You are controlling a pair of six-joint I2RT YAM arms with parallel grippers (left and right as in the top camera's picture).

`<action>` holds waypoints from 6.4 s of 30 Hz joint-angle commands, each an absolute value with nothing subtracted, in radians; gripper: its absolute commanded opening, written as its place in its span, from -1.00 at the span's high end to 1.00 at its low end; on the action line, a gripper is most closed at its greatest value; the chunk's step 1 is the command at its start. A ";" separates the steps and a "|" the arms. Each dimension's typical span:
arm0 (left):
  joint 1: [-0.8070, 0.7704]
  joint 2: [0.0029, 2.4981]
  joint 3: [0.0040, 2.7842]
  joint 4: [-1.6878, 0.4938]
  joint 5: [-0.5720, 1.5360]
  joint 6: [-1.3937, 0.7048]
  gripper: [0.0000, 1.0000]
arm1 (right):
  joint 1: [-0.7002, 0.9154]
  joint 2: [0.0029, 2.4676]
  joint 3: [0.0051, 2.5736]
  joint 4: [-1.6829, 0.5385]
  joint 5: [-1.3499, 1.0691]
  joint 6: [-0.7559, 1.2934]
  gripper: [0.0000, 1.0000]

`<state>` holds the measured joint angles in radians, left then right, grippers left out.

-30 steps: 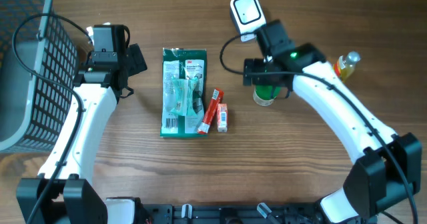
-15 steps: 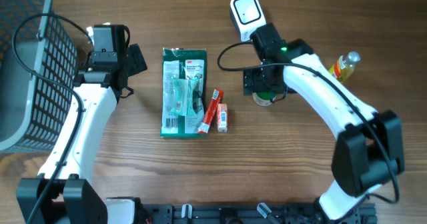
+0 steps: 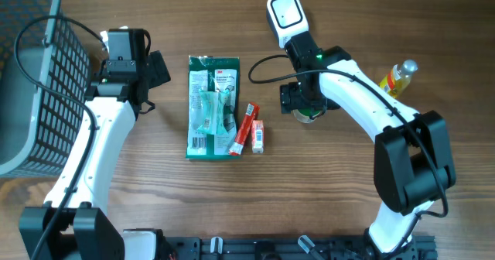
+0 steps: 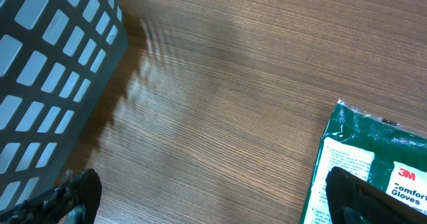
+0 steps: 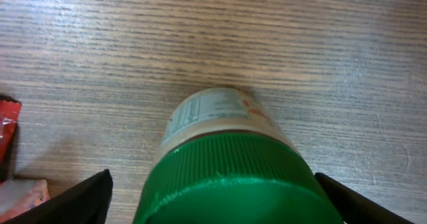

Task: Scan the item barcode
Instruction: 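Close the right gripper around the green-capped jar, then lift the jar and tip it sideways with the right gripper, then hold the jar label under the white scanner, then carry the jar right and set it down beside the bottle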

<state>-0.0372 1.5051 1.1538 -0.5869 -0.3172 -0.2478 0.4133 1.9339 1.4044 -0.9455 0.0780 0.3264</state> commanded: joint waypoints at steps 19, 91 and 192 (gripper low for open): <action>-0.032 1.504 1.164 -0.587 -0.326 -0.239 -1.00 | 0.412 1.962 1.366 -0.905 0.084 0.316 -0.57; -0.032 1.504 1.164 -0.587 -0.326 -0.239 -1.00 | 0.276 1.931 1.536 -1.146 -0.704 0.519 0.17; -0.032 1.504 1.164 -0.587 -0.326 -0.239 -1.00 | 0.244 2.366 2.006 -0.170 -0.228 0.236 0.91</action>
